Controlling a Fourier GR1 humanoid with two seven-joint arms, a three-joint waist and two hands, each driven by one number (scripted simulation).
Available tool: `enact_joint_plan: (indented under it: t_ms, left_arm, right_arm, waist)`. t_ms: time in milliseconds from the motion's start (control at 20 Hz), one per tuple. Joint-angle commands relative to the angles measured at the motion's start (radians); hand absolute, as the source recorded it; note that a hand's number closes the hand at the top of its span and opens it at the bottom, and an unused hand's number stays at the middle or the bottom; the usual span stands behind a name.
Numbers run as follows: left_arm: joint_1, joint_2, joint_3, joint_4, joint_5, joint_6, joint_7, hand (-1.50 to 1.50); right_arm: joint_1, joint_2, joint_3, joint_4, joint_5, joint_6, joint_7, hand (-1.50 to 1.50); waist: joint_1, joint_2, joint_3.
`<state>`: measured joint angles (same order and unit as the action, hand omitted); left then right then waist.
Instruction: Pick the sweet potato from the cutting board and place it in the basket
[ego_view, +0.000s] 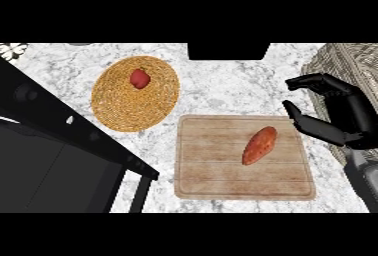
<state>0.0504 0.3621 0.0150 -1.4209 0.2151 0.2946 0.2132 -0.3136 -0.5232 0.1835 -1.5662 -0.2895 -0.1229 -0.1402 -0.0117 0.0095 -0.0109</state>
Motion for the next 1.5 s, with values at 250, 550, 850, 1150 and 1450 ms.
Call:
enact_joint_plan:
  t_ms: [250, 550, 850, 1150, 1450]
  left_arm:
    - [-0.192, 0.076, -0.040, -0.029, 0.031, -0.168, -0.001, 0.00]
    - [-0.152, 0.087, -0.029, -0.037, 0.046, -0.179, -0.013, 0.00]
    - [-0.099, 0.077, -0.037, -0.053, 0.050, -0.166, -0.022, 0.00]
    - [-0.104, 0.088, -0.031, -0.048, 0.057, -0.181, -0.036, 0.00]
    - [-0.107, 0.103, 0.001, -0.027, 0.077, -0.188, -0.043, 0.00]
  right_arm:
    - [-0.166, 0.164, 0.174, 0.042, 0.391, -0.339, 0.075, -1.50]
    - [-0.287, 0.094, 0.203, 0.049, 0.442, -0.258, 0.503, -1.50]
    - [-0.399, -0.147, 0.245, 0.130, 0.573, -0.042, 0.825, -1.50]
    - [-0.545, -0.228, 0.202, 0.054, 0.441, 0.226, 1.108, -1.50]
    - [-0.542, -0.242, 0.148, -0.029, 0.188, 0.417, 1.240, -1.50]
  waist:
    - [0.012, -0.007, 0.006]
    - [-0.012, -0.024, 0.003]
    - [-0.044, -0.037, -0.003]
    - [-0.046, -0.032, 0.003]
    - [-0.055, -0.027, 0.008]
